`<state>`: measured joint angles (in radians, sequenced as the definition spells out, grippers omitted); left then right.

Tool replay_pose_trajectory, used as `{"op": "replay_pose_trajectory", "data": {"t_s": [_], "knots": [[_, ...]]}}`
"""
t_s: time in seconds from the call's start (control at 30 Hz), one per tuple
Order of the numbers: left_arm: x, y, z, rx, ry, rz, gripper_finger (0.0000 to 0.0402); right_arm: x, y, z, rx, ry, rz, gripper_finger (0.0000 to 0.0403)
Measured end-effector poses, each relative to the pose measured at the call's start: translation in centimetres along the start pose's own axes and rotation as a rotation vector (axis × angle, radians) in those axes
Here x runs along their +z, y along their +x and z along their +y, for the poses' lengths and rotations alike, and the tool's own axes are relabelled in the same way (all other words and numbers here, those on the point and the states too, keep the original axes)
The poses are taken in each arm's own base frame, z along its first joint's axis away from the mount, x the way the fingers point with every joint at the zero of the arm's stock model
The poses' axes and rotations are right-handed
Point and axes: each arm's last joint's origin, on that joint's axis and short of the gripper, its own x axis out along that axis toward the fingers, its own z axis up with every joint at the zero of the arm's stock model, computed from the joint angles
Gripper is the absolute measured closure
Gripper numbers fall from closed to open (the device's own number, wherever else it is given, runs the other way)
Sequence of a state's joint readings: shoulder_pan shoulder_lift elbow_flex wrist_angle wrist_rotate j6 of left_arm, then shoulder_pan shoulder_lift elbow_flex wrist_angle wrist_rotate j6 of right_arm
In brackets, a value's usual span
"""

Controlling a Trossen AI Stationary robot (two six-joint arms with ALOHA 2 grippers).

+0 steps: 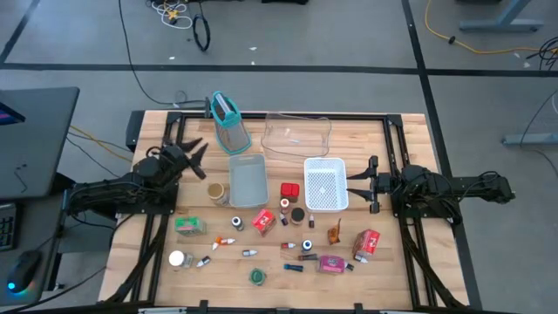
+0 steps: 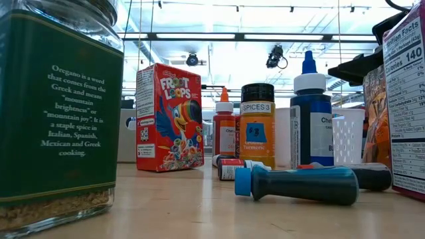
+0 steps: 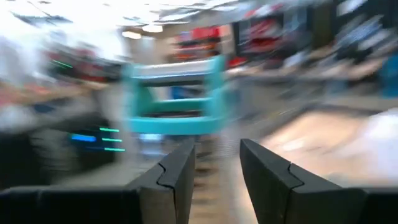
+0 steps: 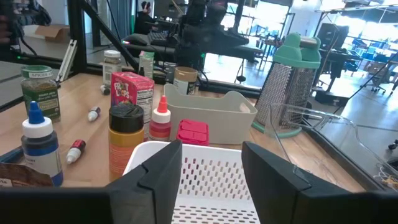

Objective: Pick & Place Kitchen Items
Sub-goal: Put the orange seasoning pack into the transparent bin

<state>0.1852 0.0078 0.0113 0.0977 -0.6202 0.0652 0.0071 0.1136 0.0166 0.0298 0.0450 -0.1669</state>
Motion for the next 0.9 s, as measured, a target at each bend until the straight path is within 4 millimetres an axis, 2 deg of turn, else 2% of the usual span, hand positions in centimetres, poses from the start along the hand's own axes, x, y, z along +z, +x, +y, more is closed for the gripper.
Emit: {"op": "replay_pose_trajectory", "data": {"t_s": [0.1, 0.2, 0.3, 0.47, 0.57, 0.67, 0.73, 0.9], "knots": [[0.3, 0.0, -0.3, -0.123, -0.124, -0.024, 0.0268, 0.0, 0.0, 0.0, 0.000, 0.000, 0.000, 0.0225], [0.3, 0.0, -0.5, -0.176, -0.133, -0.025, 0.0268, 0.0, 0.0, 0.0, 0.000, 0.000, 0.000, 0.0225], [0.3, -0.1, -0.7, -0.245, -0.214, -0.016, 0.0268, 0.0, 0.0, 0.0, 0.000, 0.000, 0.000, 0.0225], [0.5, -0.4, -1.4, -0.515, -0.438, 0.037, 0.0268, 0.0, 0.0, 0.0, 0.000, 0.000, 0.000, 0.0225], [1.1, -0.8, -1.8, -0.737, -0.458, 0.015, 0.0268, 0.0, 0.0, 0.0, 0.000, 0.000, 0.000, 0.0225], [2.2, -1.5, -2.2, -1.012, -0.444, -0.070, 0.0268, 0.0, 0.0, 0.0, 0.000, 0.000, 0.000, 0.0225], [3.2, -2.0, -2.1, -1.126, -0.430, -0.171, 0.0268, 0.0, 0.0, 0.0, 0.000, 0.000, 0.000, 0.0225], [4.6, -2.8, -1.9, -1.183, -0.399, -0.382, 0.0268, 0.0, 0.0, 0.0, 0.000, -0.001, 0.000, 0.0225]]}}
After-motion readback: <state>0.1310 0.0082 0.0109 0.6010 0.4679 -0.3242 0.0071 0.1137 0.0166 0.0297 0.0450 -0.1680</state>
